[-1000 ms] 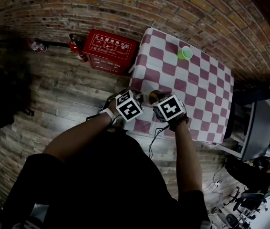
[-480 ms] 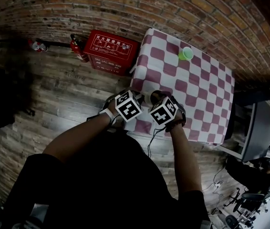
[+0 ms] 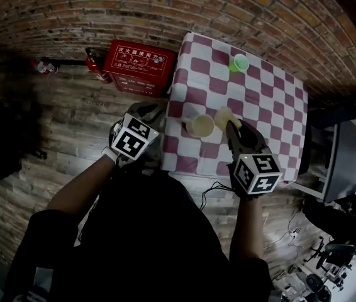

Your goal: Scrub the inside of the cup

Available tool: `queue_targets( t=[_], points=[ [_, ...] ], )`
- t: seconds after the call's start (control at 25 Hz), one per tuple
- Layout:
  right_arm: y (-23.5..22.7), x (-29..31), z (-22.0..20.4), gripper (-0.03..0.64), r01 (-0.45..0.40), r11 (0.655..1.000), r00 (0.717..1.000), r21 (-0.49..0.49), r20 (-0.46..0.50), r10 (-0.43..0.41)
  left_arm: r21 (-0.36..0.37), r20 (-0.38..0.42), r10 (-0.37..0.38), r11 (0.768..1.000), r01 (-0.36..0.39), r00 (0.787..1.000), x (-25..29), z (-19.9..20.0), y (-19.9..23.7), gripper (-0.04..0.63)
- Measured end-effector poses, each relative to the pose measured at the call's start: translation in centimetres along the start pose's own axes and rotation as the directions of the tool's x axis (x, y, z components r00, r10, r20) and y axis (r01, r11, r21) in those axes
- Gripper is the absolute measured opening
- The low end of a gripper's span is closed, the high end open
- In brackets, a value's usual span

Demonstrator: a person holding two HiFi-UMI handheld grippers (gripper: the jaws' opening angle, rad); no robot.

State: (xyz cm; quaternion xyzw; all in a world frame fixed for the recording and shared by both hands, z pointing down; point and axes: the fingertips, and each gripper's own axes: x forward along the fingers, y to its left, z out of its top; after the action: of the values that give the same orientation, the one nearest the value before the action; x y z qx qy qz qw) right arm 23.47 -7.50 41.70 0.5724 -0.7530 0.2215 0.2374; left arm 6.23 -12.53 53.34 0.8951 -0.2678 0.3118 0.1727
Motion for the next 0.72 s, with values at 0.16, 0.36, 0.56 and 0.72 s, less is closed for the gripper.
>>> queue_targets(
  t=[0.16, 0.36, 0.56, 0.72],
  points=[
    [-0.8, -3.7, 1.1, 0.092, 0.023, 0.983, 0.989, 0.183, 0.138, -0.049, -0.03, 0.1, 0.094, 0.995, -0.092, 0.991, -3.4, 3.5, 3.6, 0.097],
    [0.1, -5.5, 1.2, 0.092, 0.003, 0.968, 0.977, 0.249, 0.205, -0.056, 0.063, 0.268, 0.173, 0.978, -0.196, 0.948, -9.6, 9.9, 5.1, 0.097],
    [2.1, -6.9, 3.5, 0.092, -0.017, 0.967, 0.929, 0.256, 0.361, -0.079, -0.032, 0.417, -0.122, 0.988, 0.149, 0.901, -12.9, 13.9, -1.4, 0.097],
    [3.6, -7.4, 5.5, 0.092, -0.021, 0.979, 0.895, 0.204, 0.44, -0.073, 0.114, 0.471, -0.228, 0.974, 0.198, 0.852, -13.2, 16.5, -8.1, 0.097]
  ],
)
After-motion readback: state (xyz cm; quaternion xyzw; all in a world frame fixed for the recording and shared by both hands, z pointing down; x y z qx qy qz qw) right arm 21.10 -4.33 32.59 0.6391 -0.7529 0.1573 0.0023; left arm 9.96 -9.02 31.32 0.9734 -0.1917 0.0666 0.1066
